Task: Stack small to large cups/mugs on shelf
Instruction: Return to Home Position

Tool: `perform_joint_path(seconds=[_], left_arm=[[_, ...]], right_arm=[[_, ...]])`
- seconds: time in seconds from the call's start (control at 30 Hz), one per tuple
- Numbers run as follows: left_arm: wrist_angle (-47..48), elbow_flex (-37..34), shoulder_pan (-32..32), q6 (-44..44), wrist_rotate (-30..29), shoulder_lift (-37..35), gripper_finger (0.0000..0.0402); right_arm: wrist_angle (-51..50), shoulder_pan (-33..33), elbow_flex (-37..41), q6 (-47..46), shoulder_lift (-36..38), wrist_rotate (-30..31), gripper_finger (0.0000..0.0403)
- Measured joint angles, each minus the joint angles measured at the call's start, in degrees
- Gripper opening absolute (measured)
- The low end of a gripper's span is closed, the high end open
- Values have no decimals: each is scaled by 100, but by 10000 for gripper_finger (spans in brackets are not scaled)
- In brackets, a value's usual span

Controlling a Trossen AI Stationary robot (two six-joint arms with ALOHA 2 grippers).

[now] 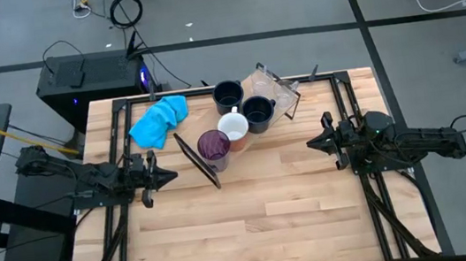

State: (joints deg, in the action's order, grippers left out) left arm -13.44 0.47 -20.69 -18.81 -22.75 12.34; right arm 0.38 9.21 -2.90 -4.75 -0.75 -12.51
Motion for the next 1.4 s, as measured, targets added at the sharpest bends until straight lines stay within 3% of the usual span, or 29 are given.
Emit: perform_joint_path(seconds=[1.4], left_arm=[[1, -2, -2, 2, 3, 0, 25]], right_arm=[[0, 0, 0, 0, -2, 0, 39]])
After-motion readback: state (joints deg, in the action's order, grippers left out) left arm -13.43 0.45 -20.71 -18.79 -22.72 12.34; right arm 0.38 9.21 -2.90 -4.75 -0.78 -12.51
